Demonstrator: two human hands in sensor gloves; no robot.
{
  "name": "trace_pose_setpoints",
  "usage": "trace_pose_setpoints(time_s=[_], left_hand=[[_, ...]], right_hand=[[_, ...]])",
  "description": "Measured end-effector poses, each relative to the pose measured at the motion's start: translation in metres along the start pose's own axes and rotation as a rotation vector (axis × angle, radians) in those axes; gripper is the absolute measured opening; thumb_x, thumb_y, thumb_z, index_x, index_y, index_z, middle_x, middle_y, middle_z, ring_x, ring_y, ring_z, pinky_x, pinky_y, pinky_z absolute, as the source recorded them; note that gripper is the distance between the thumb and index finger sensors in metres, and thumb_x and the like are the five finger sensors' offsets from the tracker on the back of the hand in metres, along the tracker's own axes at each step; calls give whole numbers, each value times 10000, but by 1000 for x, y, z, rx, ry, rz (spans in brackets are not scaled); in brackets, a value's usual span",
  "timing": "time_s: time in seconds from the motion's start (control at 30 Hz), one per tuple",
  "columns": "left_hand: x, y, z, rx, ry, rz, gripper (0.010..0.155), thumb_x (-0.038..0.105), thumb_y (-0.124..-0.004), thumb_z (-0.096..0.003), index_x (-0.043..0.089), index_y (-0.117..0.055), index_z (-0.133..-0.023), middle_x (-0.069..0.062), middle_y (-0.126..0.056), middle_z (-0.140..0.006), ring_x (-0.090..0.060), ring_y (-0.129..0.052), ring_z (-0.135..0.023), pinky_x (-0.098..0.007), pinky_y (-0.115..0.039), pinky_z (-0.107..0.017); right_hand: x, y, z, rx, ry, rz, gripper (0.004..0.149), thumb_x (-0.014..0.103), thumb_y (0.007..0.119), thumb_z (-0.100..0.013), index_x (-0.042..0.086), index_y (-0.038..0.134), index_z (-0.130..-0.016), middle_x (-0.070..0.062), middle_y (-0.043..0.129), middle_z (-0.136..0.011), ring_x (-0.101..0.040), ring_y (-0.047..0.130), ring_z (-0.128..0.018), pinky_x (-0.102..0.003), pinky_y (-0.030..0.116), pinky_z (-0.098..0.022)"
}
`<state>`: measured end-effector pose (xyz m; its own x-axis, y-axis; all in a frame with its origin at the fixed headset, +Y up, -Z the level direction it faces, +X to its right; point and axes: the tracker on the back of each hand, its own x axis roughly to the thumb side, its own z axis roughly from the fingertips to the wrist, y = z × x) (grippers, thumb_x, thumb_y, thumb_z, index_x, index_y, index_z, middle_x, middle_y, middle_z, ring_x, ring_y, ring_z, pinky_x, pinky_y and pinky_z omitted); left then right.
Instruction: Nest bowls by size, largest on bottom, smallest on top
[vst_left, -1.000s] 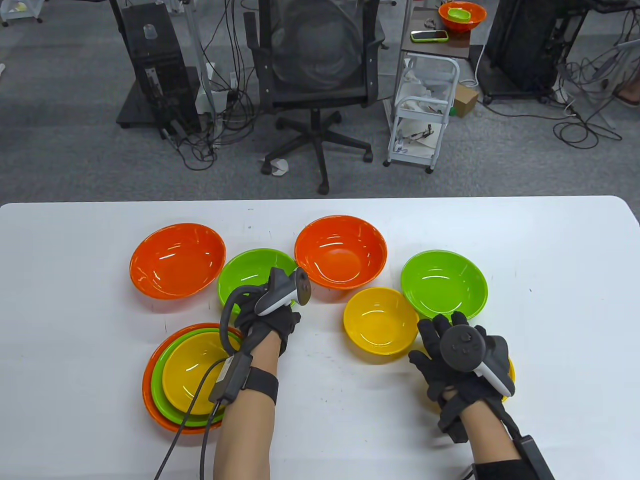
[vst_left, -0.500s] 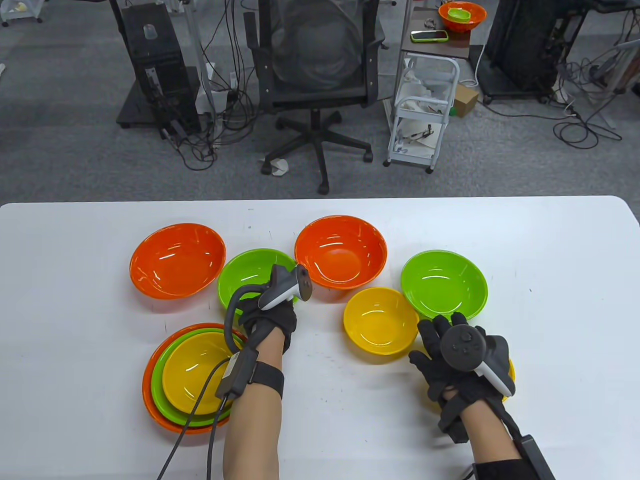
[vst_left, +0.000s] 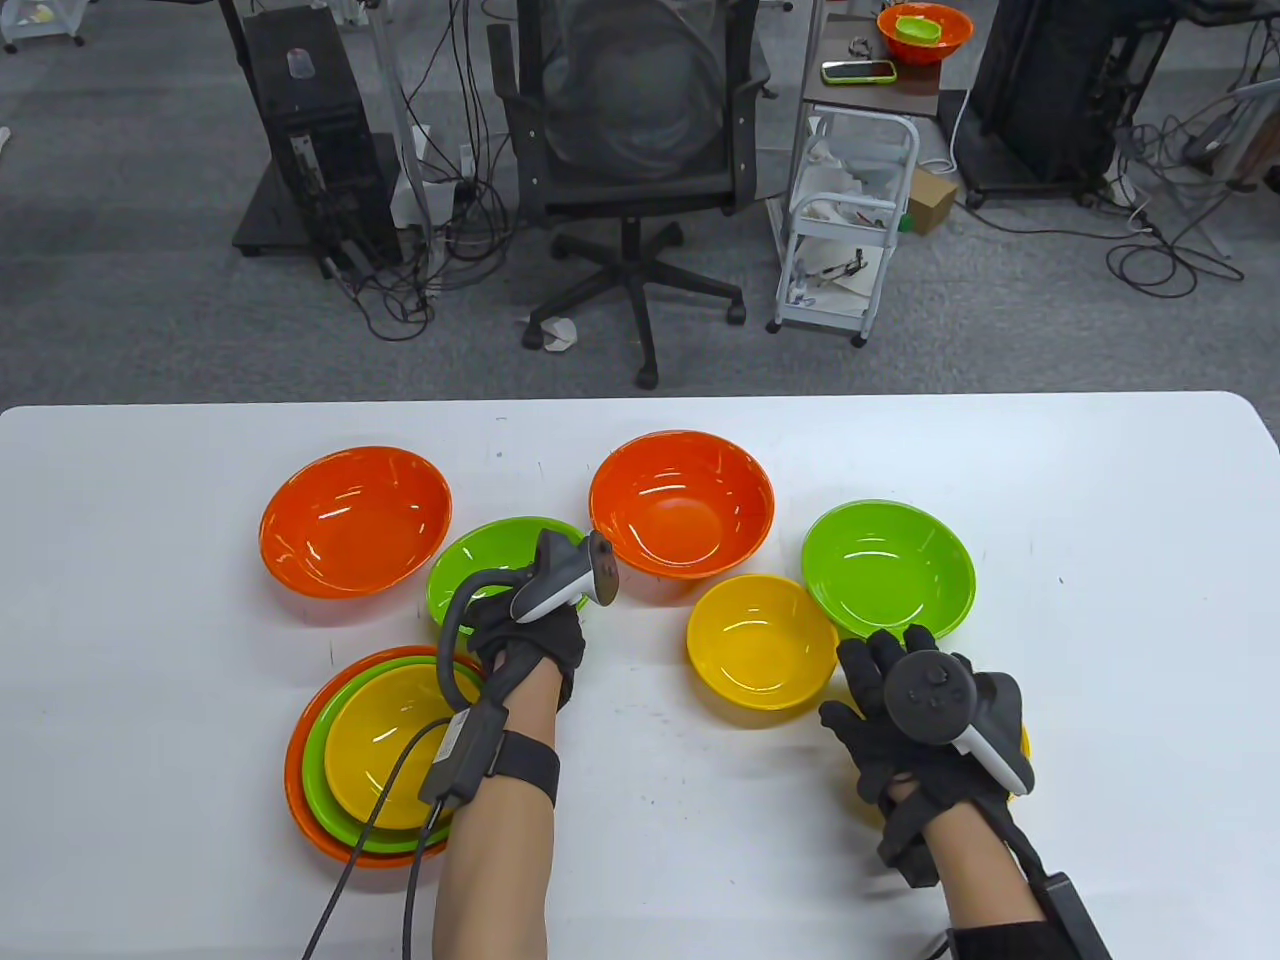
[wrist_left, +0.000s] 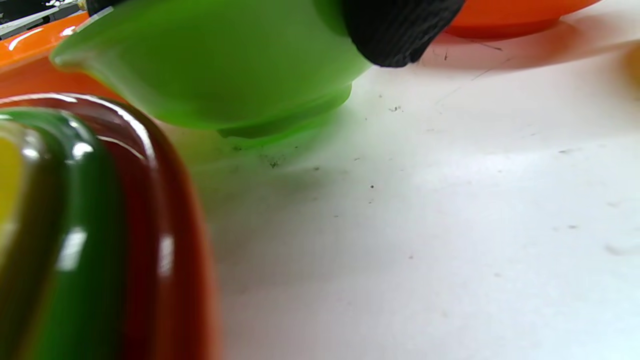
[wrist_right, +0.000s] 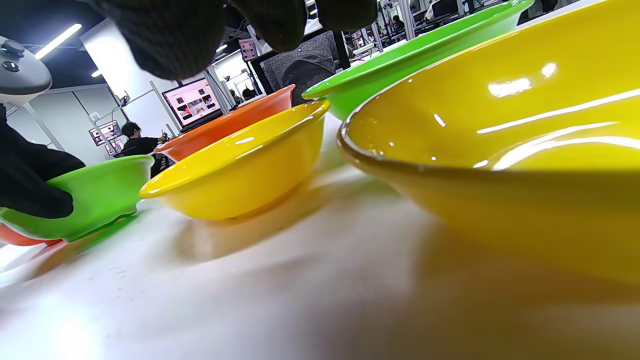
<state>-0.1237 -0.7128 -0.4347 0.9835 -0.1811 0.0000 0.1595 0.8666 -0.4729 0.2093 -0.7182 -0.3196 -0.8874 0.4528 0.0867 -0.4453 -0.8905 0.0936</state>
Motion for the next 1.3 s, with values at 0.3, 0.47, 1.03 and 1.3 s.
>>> trace_pose_setpoints(time_s=[0.3, 0.47, 1.03, 1.3], left_hand=[[-12, 16, 20, 80, -72, 77, 411, 355, -785, -517, 245, -742, -911, -46, -898, -871, -313, -914, -812, -604, -712, -722], [-19, 22, 29, 108, -94, 89, 406, 358, -795, -513, 250, -766, -903, -42, -913, -862, -305, -926, -803, -589, -723, -717], [-63, 56, 71, 427, -132, 271, 414, 326, -811, -503, 277, -827, -913, -33, -892, -880, -311, -863, -847, -584, -642, -754], [-106, 47, 49, 575, 71, 269, 426, 340, -804, -493, 295, -847, -915, -11, -869, -896, -322, -792, -929, -598, -590, -772]], right_hand=[[-1, 0, 0, -4, -2, 0, 695, 424, 736, -508, 125, 501, -1090, -206, 381, -1146, -503, 127, -1034, -708, 114, -661], [-1, 0, 0, -5, 0, -1, 697, 425, 736, -507, 125, 500, -1090, -209, 374, -1148, -502, 126, -1034, -707, 114, -662], [-1, 4, -2, 7, 21, 22, 697, 425, 736, -507, 126, 500, -1090, -211, 375, -1148, -503, 126, -1033, -707, 120, -661], [1, 4, -2, -9, 18, 27, 697, 426, 736, -506, 126, 499, -1089, -202, 379, -1147, -502, 128, -1033, -707, 119, -661]])
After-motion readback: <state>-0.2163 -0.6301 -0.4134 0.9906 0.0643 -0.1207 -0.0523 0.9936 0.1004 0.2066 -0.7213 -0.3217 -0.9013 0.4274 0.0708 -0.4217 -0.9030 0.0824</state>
